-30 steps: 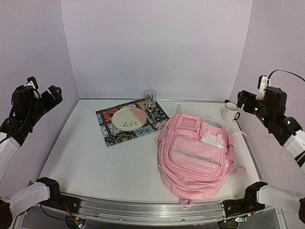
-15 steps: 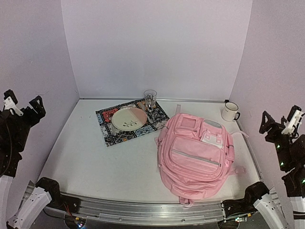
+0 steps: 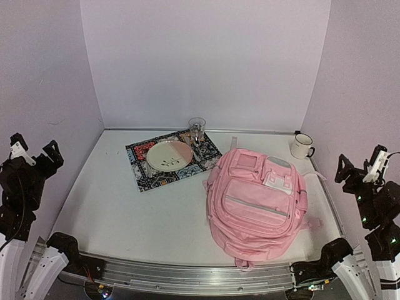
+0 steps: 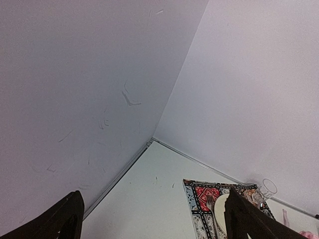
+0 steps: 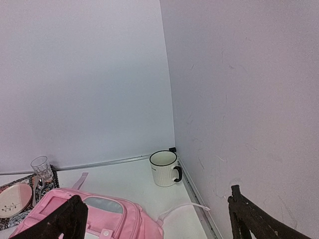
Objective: Pack the student bag
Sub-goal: Reset both arms
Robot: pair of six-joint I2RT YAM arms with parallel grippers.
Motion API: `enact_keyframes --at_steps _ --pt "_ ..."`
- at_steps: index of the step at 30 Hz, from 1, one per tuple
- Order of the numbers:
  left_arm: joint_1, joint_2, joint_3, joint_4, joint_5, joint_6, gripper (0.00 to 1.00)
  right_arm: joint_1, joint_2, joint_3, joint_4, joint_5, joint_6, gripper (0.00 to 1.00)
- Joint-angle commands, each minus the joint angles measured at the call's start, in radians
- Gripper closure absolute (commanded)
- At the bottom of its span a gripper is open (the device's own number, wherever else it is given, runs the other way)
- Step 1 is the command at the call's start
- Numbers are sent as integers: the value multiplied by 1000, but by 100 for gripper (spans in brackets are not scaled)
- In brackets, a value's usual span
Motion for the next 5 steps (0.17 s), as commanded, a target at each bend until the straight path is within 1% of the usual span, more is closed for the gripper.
enact_keyframes --at_steps 1,5 --pt "1 9 11 17 -18 -13 1 0 -10 -2 41 12 -4 2" --pt "0 12 11 15 -12 -13 1 -1 -4 -1 40 10 -3 2"
